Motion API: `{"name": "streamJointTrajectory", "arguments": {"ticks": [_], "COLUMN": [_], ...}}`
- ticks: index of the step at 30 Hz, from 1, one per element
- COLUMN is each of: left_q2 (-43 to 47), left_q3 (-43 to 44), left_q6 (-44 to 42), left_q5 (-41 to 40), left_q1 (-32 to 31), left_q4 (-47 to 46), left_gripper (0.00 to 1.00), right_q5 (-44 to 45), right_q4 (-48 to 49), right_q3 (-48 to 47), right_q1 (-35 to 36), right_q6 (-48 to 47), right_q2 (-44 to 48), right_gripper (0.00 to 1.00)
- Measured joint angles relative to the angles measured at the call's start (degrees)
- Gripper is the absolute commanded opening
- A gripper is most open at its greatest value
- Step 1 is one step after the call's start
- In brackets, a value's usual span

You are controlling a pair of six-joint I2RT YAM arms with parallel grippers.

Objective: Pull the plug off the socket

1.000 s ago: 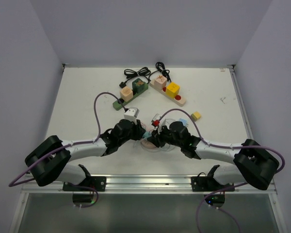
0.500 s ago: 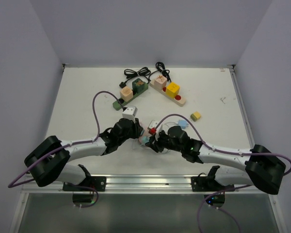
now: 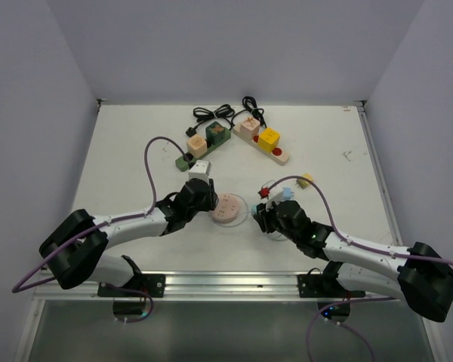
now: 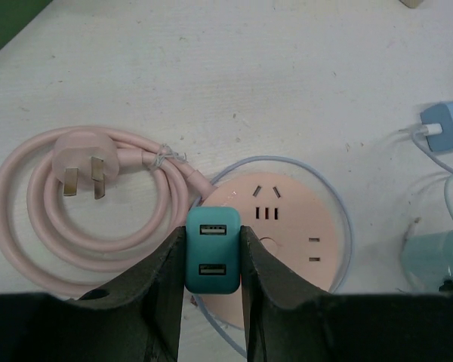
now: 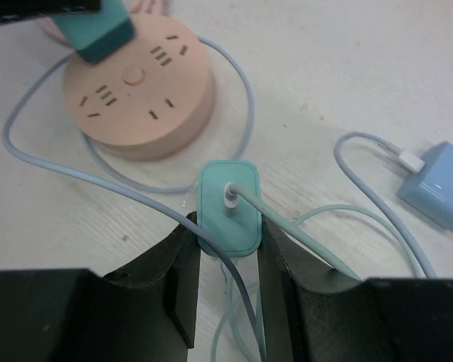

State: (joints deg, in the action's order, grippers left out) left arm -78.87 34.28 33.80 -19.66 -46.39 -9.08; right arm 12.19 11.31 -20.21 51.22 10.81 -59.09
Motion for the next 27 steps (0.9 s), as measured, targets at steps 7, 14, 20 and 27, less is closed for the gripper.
{"name": "streamJointTrajectory", "arguments": {"ticks": [7,14,20,27], "left_q2": [0.0,0.0,0.0,0.0], "left_q3": [0.4,0.4,0.4,0.5], "left_q6": [1.7,1.5,1.1,1.1], "left_q5": [-1.7,-1.6,-1.6,-1.6], "left_q1": [0.3,0.3,0.3,0.3], "left_q4": [1.3,1.3,1.3,1.4], "left_gripper": [0.0,0.0,0.0,0.0], "right_q5": [2.8,1.7,-1.8,-4.4], "right_q4": [-2.1,-5.7,-9.1,-18.4], "right_q3": [1.2,-2.6,-4.4,-7.9], "right_q1": [-5.7,-7.8,-7.8,-7.8], "right_q6": [6.2,8.4,8.5,8.9], "right_q2": [-0.2,-3.8,-0.3,7.5], "right_gripper": [0.3,0.61,0.69,0.67]}}
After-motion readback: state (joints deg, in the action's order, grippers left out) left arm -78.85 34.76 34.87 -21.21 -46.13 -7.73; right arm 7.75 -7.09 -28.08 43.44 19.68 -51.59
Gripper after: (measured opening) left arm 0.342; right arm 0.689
